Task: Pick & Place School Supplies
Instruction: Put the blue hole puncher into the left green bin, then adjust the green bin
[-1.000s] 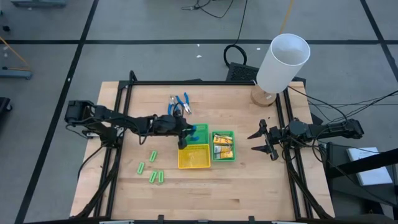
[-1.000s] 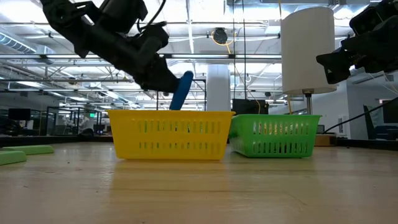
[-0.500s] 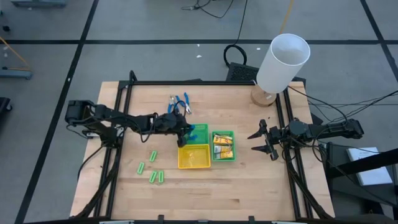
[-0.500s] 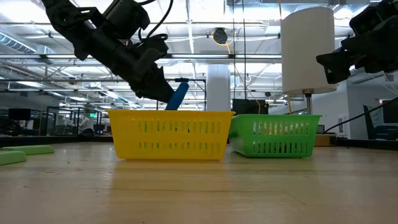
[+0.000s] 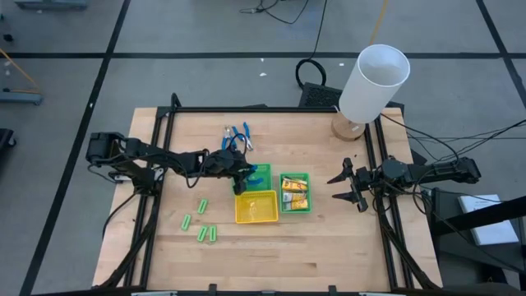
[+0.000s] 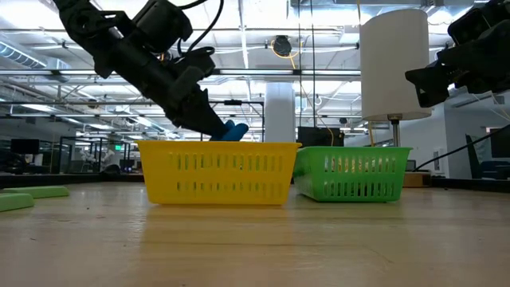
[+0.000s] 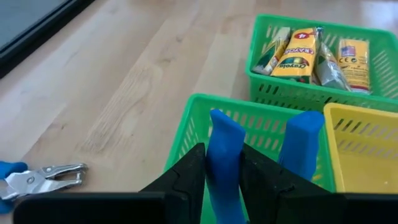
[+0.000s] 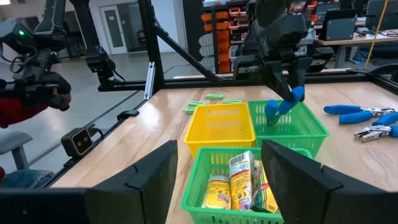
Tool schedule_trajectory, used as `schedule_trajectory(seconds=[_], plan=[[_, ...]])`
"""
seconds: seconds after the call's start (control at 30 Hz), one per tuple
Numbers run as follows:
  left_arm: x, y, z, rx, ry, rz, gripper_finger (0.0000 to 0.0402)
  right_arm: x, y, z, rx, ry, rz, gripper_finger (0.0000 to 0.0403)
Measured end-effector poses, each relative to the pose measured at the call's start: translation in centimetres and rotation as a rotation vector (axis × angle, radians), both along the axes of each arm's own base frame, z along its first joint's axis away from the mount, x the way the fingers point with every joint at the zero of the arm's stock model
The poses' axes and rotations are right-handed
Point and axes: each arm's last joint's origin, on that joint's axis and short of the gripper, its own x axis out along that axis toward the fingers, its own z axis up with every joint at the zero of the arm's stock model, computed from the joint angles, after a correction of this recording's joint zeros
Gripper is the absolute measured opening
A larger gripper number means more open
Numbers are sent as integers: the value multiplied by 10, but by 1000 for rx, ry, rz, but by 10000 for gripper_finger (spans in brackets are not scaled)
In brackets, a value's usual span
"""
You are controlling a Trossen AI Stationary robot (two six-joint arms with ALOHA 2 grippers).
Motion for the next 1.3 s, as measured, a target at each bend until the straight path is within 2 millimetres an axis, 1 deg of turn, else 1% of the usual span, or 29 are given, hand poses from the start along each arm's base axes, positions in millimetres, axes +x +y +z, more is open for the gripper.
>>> schedule_trajectory(seconds=[0.33, 0.87, 0.97, 1.1, 1.2, 1.3], plan=[[3, 0, 5, -5, -61, 5, 93, 0, 0, 0, 0, 0, 0, 226], [2, 0, 4, -31, -55, 21, 97, 0, 0, 0, 0, 0, 0, 226], [2, 0, 4, -46, -60, 37, 119, 0, 0, 0, 0, 0, 0, 226], [2, 1, 4, -46, -64, 78, 168, 0, 0, 0, 0, 0, 0, 226], [2, 1, 4, -30, -62, 53, 202, 0, 0, 0, 0, 0, 0, 226], [4, 0, 7, -33, -90, 40, 226, 0, 0, 0, 0, 0, 0, 226]])
